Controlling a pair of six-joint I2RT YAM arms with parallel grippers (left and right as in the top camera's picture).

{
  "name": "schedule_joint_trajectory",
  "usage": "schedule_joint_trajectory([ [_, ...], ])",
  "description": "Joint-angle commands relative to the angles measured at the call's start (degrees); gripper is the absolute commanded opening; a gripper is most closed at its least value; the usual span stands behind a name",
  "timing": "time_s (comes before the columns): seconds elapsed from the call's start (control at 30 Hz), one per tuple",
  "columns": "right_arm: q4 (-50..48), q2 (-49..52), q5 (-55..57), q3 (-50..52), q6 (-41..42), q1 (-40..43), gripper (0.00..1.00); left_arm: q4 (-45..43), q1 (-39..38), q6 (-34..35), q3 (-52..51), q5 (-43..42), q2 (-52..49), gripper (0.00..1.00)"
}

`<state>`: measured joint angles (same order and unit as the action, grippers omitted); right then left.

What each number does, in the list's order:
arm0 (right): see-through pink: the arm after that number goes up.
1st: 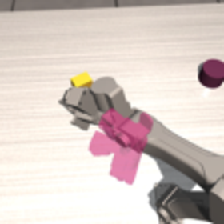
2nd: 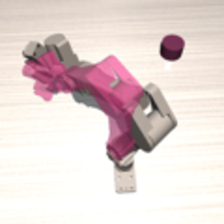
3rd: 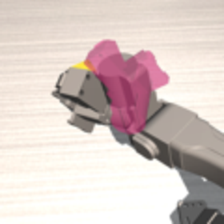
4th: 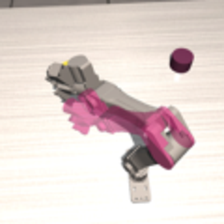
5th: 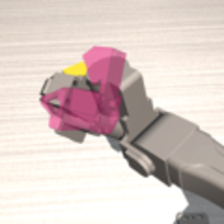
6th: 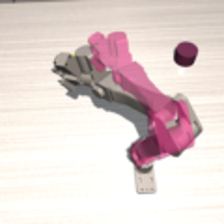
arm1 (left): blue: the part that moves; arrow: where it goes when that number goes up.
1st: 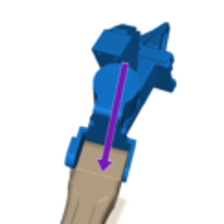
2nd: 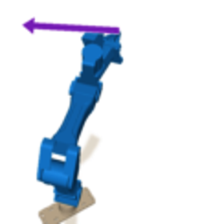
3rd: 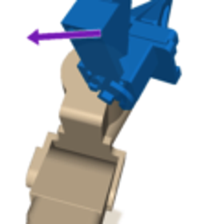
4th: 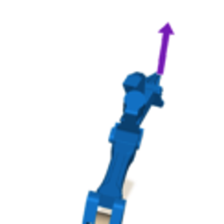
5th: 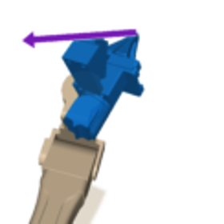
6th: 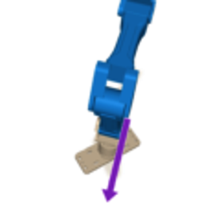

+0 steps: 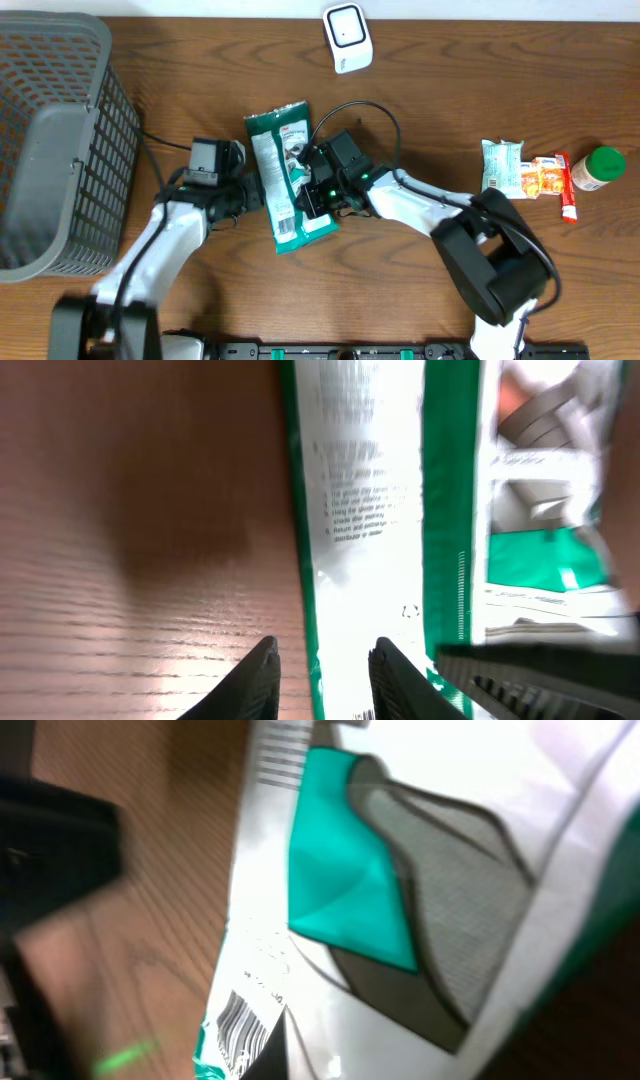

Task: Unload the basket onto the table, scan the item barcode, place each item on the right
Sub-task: 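Grasp the gloves pack with the right gripper and release the left, then carry the gloves pack up to the scanner with the right gripper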

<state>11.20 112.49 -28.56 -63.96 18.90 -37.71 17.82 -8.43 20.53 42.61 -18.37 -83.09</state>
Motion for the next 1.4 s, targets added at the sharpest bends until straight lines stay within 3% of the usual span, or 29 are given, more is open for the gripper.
schedule_joint_trajectory([
  [0.0,1.11,-4.0,3.82,0.02,-12.11,-0.63,0.01,0.35,0.04,-0.46,0.04,5.57,7.19,0.33],
  [0.13,1.66,-8.0,0.74,0.0,-15.39,0.37,0.01,3.06,0.33,-0.22,0.04,7.48,9.97,0.46],
  [0.3,1.81,-14.32,-0.39,0.0,-15.69,1.9,0.01,6.19,3.65,-0.02,0.04,7.15,9.79,0.52],
  [0.4,4.37,-17.64,-0.42,0.0,-20.65,2.01,0.01,7.54,6.34,-0.04,0.04,6.54,9.79,0.57],
  [0.57,6.19,-21.07,-0.44,0.0,-22.88,2.1,0.01,9.6,10.21,-1.01,0.04,0.57,9.73,0.59],
  [0.7,7.58,-24.33,-0.76,-0.31,-29.33,2.16,0.01,10.91,11.98,-3.58,0.04,-7.1,9.68,0.6],
  [0.8,13.07,-26.36,1.9,-2.62,-35.56,2.16,0.01,11.34,12.68,-4.66,0.04,-10.23,9.68,0.61],
  [0.93,25.75,-27.32,11.76,-11.65,-42.25,2.16,0.01,11.96,14.36,-4.81,0.07,-10.16,9.62,0.71],
  [1.03,32.22,-27.32,18.78,-18.91,-43.43,2.16,0.01,13.14,16.65,-4.79,0.11,-7.04,9.62,0.72],
  [1.17,35.36,-27.32,26.8,-25.53,-48.28,2.14,0.01,13.86,17.86,-4.79,0.11,8.41,9.62,0.74],
  [1.37,36.17,-27.32,27.08,-28.17,-58.77,2.14,0.01,13.88,17.84,-4.81,0.11,8.81,9.62,0.84],
])
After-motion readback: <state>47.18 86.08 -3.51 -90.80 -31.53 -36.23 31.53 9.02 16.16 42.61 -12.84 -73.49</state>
